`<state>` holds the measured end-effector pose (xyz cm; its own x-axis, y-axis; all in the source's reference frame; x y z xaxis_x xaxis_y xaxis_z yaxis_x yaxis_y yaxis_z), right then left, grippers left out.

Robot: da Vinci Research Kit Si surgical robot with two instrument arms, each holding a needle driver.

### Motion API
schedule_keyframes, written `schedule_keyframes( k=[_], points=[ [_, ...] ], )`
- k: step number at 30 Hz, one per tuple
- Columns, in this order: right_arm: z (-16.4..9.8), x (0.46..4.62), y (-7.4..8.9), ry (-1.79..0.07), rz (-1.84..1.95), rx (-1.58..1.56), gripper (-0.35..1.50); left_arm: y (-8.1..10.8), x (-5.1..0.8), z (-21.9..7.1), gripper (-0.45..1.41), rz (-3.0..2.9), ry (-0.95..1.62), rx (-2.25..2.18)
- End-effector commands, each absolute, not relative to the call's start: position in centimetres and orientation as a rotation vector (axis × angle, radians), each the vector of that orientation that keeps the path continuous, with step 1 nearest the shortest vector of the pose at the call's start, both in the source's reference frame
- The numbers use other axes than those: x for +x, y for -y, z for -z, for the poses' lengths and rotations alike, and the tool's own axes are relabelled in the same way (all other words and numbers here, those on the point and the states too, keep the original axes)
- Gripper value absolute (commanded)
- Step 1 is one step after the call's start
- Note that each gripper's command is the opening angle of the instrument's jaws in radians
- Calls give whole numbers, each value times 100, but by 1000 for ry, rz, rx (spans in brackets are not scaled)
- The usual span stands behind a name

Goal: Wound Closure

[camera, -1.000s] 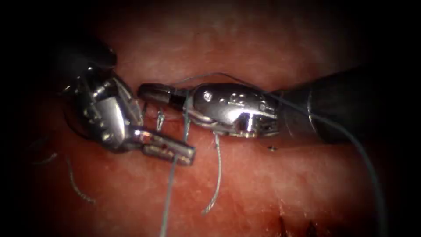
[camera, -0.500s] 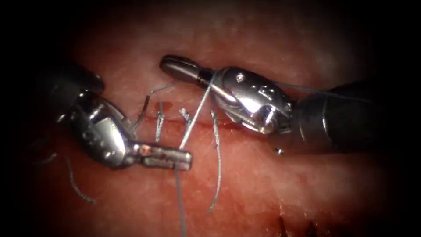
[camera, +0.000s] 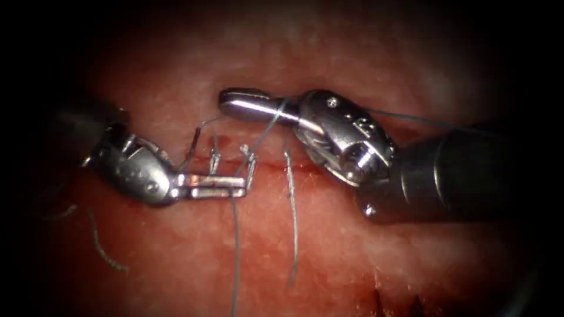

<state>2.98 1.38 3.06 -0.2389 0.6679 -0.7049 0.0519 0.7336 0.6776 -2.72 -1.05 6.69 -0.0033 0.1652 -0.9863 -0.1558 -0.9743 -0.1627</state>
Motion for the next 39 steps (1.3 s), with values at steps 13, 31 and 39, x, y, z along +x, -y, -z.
schedule_keyframes(
  k=[13,31,39],
  points=[
    [-308,294,-126,-1752,-386,767,-35,98,-270,-687,-45,-2109,101,-2066],
    [-307,296,-123,-1540,181,825,-35,85,-285,-680,-45,-2142,195,-2083],
    [-313,302,-109,-1422,385,861,-35,86,-288,-682,-45,-2172,226,-2076]
  ],
)
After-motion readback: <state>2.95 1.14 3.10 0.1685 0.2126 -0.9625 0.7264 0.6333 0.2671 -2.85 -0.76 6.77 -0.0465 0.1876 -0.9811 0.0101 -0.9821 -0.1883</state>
